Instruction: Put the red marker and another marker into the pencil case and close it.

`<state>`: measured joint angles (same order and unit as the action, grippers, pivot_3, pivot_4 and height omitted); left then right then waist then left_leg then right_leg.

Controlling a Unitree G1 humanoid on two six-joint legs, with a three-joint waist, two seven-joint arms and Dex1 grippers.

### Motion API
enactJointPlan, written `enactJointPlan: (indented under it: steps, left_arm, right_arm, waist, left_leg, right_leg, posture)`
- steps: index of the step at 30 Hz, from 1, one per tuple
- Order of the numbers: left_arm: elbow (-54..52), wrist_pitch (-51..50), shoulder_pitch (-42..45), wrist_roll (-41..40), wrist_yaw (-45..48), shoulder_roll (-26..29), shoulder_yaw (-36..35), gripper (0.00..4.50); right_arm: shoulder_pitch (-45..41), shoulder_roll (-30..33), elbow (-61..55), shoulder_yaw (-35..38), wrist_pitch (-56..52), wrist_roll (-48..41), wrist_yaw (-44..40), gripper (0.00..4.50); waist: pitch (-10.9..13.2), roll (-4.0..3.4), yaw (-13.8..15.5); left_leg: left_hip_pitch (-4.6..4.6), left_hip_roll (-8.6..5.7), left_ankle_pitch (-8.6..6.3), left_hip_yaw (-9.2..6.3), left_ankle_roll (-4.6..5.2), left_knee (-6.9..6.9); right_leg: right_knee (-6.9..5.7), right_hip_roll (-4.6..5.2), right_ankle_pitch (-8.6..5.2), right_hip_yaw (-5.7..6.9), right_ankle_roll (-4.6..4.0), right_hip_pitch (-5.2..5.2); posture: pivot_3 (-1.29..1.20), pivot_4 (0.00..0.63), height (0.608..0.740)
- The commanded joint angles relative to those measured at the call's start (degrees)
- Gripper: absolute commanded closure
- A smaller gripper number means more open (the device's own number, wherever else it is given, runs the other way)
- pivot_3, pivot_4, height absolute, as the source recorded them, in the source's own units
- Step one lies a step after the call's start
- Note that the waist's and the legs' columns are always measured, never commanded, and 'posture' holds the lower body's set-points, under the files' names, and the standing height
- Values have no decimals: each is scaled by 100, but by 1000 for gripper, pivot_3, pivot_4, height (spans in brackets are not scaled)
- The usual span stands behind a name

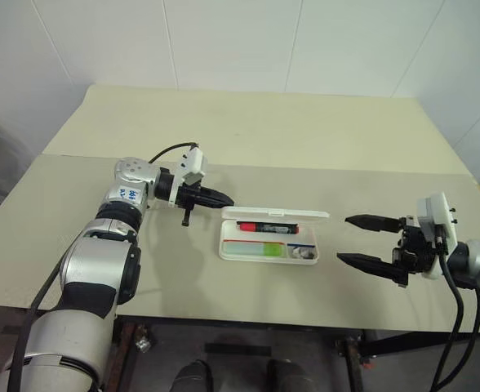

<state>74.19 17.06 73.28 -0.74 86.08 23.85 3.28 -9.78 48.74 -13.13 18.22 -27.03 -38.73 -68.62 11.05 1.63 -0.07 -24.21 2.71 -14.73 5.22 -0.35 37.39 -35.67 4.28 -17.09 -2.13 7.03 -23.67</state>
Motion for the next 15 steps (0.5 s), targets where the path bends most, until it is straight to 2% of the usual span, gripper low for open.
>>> enactJointPlan:
  steps: [1,15]
  left_arm:
    - [-318,326,155,78,642,-71,200,4454]
    - [-708,2207,-435,636,507,-334,1276,4454]
  right_arm:
    - [-168,69,128,83,217,-17,-128,0]
    - [-378,106,522,-93,468,87,-558,0]
  waist:
    - [0,0,0]
    - [0,0,1]
  left_leg:
    - [0,0,0,0,0,0]
    - [0,1,0,0,0,13]
  right_leg:
    - [0,0,0,-1,0,0]
    - [-11,1,0,-3,0,0]
  posture:
    - [0,150,740]
    - [0,150,740]
